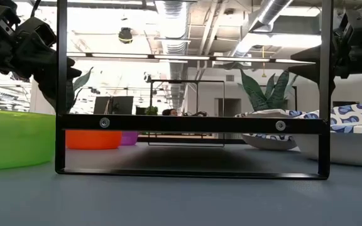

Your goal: Place and stack bowls onto a shelf

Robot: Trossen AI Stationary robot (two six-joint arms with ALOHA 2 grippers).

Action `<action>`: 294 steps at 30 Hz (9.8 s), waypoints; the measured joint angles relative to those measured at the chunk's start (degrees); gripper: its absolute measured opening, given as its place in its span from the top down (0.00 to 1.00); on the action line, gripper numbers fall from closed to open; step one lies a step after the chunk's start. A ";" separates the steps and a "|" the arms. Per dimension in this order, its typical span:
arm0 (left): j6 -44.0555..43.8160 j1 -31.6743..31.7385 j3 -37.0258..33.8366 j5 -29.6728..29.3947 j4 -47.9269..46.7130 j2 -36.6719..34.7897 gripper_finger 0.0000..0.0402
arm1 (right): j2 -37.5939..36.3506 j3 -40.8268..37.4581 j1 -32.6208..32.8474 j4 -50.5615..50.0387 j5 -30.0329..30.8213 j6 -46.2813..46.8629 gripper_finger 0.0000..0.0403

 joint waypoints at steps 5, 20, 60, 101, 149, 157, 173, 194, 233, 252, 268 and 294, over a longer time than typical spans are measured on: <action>0.00 0.00 0.00 0.00 -0.01 0.00 0.70 | 0.00 0.00 -0.02 0.00 0.00 0.00 0.56; 0.00 0.00 0.00 0.00 -0.01 0.00 0.70 | 0.00 -0.01 0.00 0.01 0.00 0.00 0.56; -28.44 0.00 0.00 -10.58 1.70 0.02 0.70 | 0.00 0.00 -0.01 0.02 0.02 0.00 0.56; -46.36 0.00 3.22 -20.88 17.06 -0.03 0.70 | 4.20 17.14 0.20 -1.05 0.86 -0.30 0.56; -18.86 -0.02 19.78 -17.97 10.72 23.39 0.46 | 83.58 54.05 11.98 -49.41 10.82 -9.86 0.36; -23.15 -0.02 19.78 -17.64 8.07 24.20 0.46 | 84.39 54.05 12.00 -50.17 10.99 -7.18 0.72; -23.58 0.00 19.78 -17.86 6.45 24.17 0.46 | 80.74 65.74 13.21 -55.84 11.78 -12.15 0.94; -23.68 0.00 19.78 -18.43 2.62 24.99 0.46 | 91.26 71.24 8.36 -33.16 1.35 -48.85 0.94; -28.72 -0.02 19.78 -17.55 3.47 30.80 0.46 | 97.03 71.85 7.16 -30.37 4.33 -47.33 0.41; -29.67 -0.02 19.78 -17.52 6.37 30.67 0.46 | 66.07 68.74 8.98 -80.60 19.86 22.25 0.37; -29.69 0.00 19.78 -17.86 6.35 30.67 0.46 | 51.21 32.65 15.86 -62.89 22.64 65.87 0.37; -29.72 0.02 19.78 -18.18 5.20 30.70 0.46 | 59.94 30.25 2.88 -50.52 22.61 55.36 0.37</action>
